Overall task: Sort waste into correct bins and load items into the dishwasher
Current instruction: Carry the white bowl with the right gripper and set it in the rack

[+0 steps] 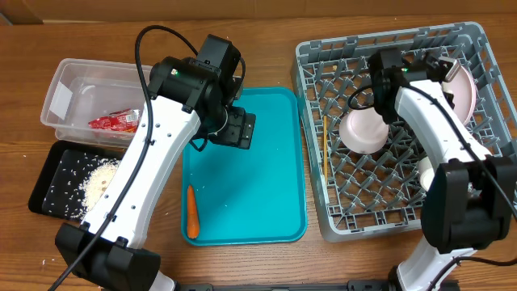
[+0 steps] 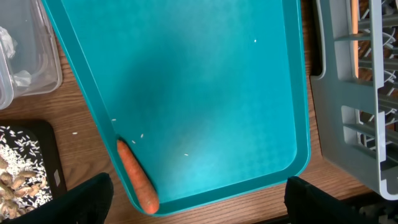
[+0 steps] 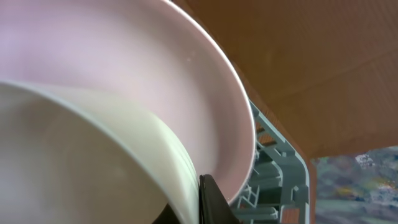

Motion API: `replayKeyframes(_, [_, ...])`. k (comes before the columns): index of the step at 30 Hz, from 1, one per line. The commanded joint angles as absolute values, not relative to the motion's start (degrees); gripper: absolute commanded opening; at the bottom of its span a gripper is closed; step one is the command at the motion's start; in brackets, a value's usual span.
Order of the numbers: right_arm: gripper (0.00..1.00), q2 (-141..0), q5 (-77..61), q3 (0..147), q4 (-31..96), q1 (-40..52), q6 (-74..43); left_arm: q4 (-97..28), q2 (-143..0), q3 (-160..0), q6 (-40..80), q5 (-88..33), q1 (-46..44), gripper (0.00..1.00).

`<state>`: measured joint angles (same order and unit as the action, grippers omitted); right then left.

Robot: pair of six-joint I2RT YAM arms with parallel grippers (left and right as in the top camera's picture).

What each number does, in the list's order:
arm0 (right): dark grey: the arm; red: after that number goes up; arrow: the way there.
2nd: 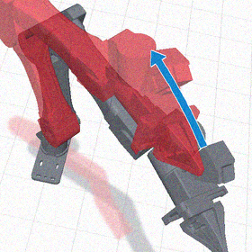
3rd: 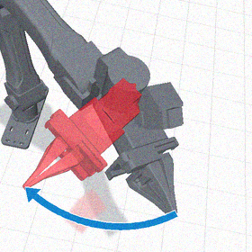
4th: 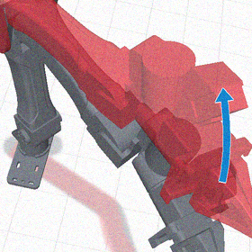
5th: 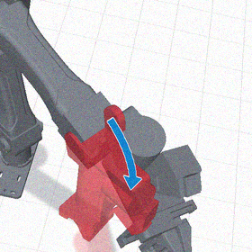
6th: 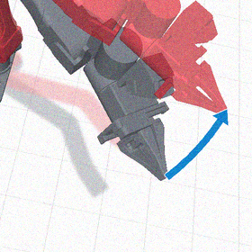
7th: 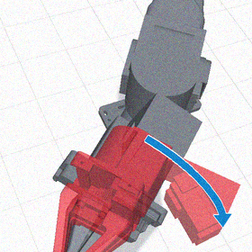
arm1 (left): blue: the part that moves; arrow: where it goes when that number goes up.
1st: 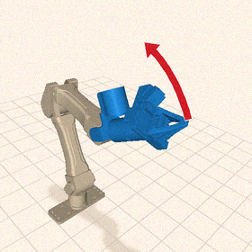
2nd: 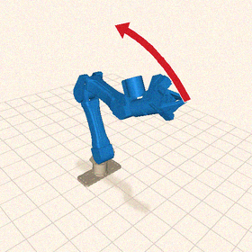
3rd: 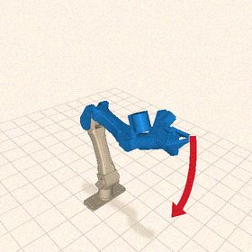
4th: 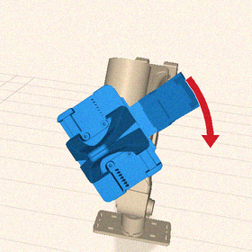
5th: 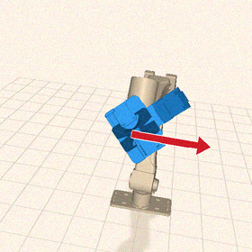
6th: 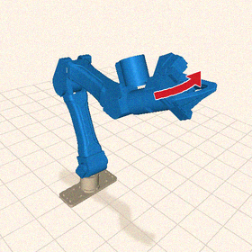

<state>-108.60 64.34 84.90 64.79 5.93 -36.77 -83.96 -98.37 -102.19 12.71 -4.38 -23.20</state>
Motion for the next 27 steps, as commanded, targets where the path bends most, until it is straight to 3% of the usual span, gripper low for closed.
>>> replayKeyframes(1, [0.04,-110.1,67.2,84.8,62.9,5.9,-33.1,-83.6,-97.1,-103.3,12.4,-3.8,-22.8,0.9])
replayKeyframes(9, [0.04,-111.2,68.4,84.8,51.7,10.8,-17.0,-83.1,-97.1,-103.3,12.2,-3.6,-22.8,0.93])
replayKeyframes(16, [0.04,-111.3,70.4,84.8,32.3,12.9,1.8,-83.0,-97.2,-103.3,12.2,-2.5,-22.8,0.96])
replayKeyframes(27, [0.04,-113.8,68.0,84.8,27.3,12.8,5.0,-81.2,-97.2,-103.3,12.3,-2.5,-22.8,0.99])
